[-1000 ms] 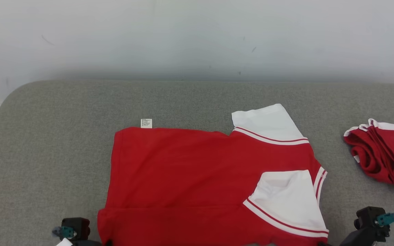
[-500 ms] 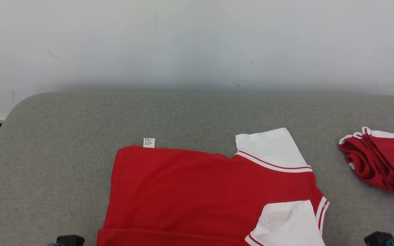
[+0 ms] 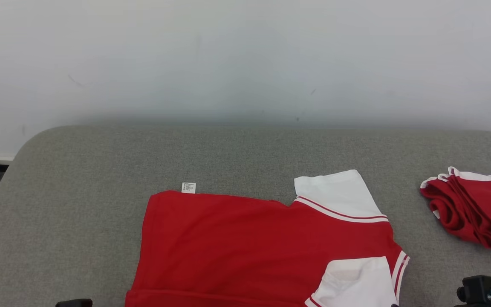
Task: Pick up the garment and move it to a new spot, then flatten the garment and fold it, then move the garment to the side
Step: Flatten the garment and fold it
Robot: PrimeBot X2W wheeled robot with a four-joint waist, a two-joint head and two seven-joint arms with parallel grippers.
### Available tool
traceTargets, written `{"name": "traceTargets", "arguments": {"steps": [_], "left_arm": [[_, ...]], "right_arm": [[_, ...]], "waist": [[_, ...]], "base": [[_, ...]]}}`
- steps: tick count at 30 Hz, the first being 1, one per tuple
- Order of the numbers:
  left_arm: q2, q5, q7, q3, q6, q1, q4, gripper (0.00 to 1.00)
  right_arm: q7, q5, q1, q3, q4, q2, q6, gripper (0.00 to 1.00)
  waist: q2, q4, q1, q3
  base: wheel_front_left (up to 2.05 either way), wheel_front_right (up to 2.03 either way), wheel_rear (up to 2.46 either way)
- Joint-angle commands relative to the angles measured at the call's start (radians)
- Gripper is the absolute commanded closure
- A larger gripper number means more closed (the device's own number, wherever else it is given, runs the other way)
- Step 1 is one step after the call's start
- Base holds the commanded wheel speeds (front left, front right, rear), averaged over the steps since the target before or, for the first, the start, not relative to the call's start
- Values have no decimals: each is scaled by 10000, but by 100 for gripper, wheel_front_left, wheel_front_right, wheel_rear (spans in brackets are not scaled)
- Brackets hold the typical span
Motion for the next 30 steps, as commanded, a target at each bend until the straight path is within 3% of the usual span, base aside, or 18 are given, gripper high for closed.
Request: {"name": "traceTargets", "arguments": {"steps": [1, 15, 25, 30], "left_arm": [[0, 28, -257, 90, 38, 4, -74, 0], [-1048, 623, -4530, 319, -399, -1413, 404, 0], [-910, 1181, -5707, 125, -630, -1816, 1031, 0], [-756, 1525, -5836, -90, -688, -1814, 1161, 0]], "right_arm": [[-264, 60, -159, -22, 6, 9, 21, 0], [-4696, 158, -1726, 980, 1284, 20, 21, 0], [-7437, 106, -2535, 1236, 2044, 23, 21, 0], [-8154, -274, -2762, 1509, 2548, 19, 21, 0]], "waist": [[0, 52, 0, -97], [0, 62, 0, -555], [0, -306, 0, -651], [0, -439, 0, -613]], "base": [[0, 0, 0], [0, 0, 0], [0, 0, 0], [0, 0, 0]]}}
